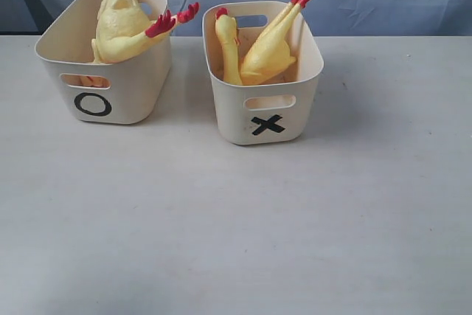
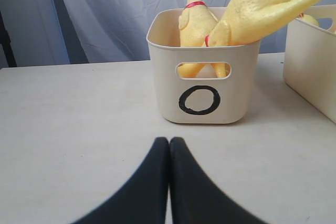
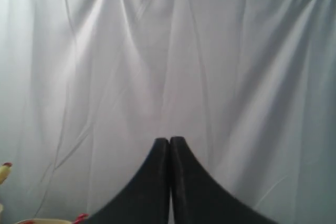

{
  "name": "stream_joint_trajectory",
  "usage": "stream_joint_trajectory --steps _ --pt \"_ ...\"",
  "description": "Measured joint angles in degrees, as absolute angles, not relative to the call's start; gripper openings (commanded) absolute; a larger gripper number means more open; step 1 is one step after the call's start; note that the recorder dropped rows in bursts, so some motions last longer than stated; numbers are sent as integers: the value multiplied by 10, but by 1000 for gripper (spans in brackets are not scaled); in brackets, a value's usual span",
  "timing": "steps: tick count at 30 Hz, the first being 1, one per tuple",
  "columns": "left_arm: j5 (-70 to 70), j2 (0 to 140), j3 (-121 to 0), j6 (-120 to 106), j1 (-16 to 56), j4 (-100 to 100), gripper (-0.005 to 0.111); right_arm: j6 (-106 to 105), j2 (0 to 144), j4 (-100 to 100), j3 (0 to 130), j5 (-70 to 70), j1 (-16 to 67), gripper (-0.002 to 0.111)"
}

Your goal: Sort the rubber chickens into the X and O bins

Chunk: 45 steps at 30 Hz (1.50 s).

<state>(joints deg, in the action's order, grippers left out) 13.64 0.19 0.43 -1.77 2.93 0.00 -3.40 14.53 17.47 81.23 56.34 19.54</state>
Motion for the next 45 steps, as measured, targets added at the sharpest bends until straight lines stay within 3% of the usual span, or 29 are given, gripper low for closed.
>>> stream_joint_trajectory --steps 6,9,18,31,38,45 --pt "136 2 4 -18 29 0 0 24 98 147 644 440 72 -1" --pt "136 2 4 -18 29 0 0 59 96 94 570 424 47 -1" --pt "136 2 4 -18 29 0 0 75 97 -76 345 320 43 -1" --pt "136 2 4 -18 29 0 0 -11 49 -90 81 74 43 -1" --pt "136 2 4 -18 29 0 0 -27 5 -80 4 54 43 -1" --pt "136 2 4 -18 29 0 0 -28 4 -22 3 168 43 -1"
